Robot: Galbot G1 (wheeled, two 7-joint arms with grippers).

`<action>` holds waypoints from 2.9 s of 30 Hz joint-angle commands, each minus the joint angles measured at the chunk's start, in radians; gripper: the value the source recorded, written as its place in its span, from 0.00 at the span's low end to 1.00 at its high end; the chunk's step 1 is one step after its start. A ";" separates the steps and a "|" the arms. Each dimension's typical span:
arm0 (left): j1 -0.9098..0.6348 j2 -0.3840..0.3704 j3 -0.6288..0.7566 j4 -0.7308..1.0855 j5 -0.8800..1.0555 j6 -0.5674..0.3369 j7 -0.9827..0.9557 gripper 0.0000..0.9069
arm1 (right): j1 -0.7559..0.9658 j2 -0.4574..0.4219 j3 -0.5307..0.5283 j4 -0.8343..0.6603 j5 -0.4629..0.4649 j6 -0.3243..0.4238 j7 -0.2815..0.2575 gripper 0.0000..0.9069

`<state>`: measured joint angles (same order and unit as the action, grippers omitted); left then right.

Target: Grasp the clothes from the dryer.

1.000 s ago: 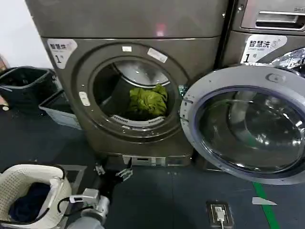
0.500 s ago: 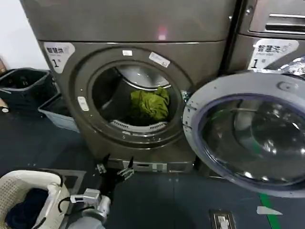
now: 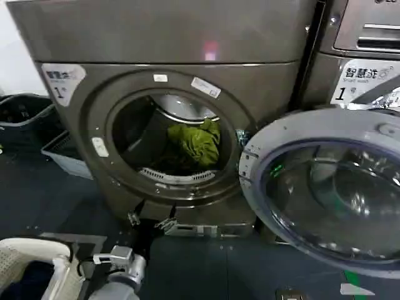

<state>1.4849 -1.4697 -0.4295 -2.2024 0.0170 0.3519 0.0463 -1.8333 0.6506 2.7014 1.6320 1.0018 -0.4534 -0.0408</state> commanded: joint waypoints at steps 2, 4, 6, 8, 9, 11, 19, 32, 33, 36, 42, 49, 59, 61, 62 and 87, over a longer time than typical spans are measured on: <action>0.003 0.000 0.004 -0.001 0.002 -0.001 0.001 1.00 | -0.002 0.002 0.003 -0.001 0.003 0.001 0.001 1.00; 0.003 0.001 0.005 -0.002 0.002 -0.001 0.002 1.00 | -0.003 0.004 0.003 0.000 0.003 0.001 0.002 1.00; 0.004 0.002 0.006 -0.002 0.002 -0.001 0.002 1.00 | -0.005 0.004 0.003 0.001 0.003 0.002 0.003 1.00; 0.006 0.002 0.006 -0.003 0.002 -0.002 0.002 1.00 | -0.006 0.004 0.005 0.001 0.004 0.002 0.003 1.00; 0.007 0.003 0.006 -0.004 0.002 -0.002 0.002 1.00 | -0.006 0.004 0.005 0.001 0.003 0.002 0.002 1.00; 0.007 0.003 0.007 -0.003 0.003 -0.003 0.002 1.00 | -0.006 0.004 0.004 0.002 0.004 0.001 0.003 1.00; 0.007 0.003 0.018 -0.001 0.008 -0.005 0.004 1.00 | -0.014 0.008 0.008 0.006 0.008 0.007 0.007 1.00; -0.199 0.033 0.009 0.155 -0.025 -0.072 0.003 1.00 | -0.008 0.027 -0.014 0.034 -0.063 0.029 -0.032 1.00; -0.230 0.029 0.010 0.187 -0.030 -0.073 0.002 1.00 | -0.004 0.027 -0.019 0.035 -0.066 0.029 -0.032 1.00; -0.331 0.008 0.022 0.291 -0.031 -0.083 0.002 1.00 | 0.012 0.032 -0.038 0.046 -0.070 0.028 -0.032 1.00; -0.521 -0.015 0.039 0.493 -0.027 -0.085 0.003 1.00 | 0.009 0.032 -0.039 0.046 -0.077 0.029 -0.036 1.00; -0.709 -0.027 0.046 0.713 -0.026 -0.124 -0.006 1.00 | -0.005 0.042 -0.024 0.043 -0.086 0.036 -0.044 1.00; -0.891 -0.069 0.046 0.936 -0.016 -0.156 -0.004 1.00 | -0.019 0.046 -0.011 0.043 -0.087 0.037 -0.047 1.00; -0.928 -0.081 0.043 0.988 -0.006 -0.171 -0.004 1.00 | -0.018 0.047 -0.012 0.045 -0.087 0.037 -0.047 1.00; -0.948 -0.085 0.042 1.012 -0.003 -0.176 -0.003 1.00 | -0.018 0.047 -0.013 0.046 -0.087 0.037 -0.047 1.00; -1.443 -0.042 0.188 1.789 0.444 -0.443 0.716 1.00 | 0.010 0.054 -0.052 0.062 -0.102 0.051 -0.060 1.00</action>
<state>0.2270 -1.5202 -0.3243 -0.7193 0.2366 0.0860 0.4306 -1.8213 0.7038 2.6516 1.6928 0.8998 -0.4028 -0.0995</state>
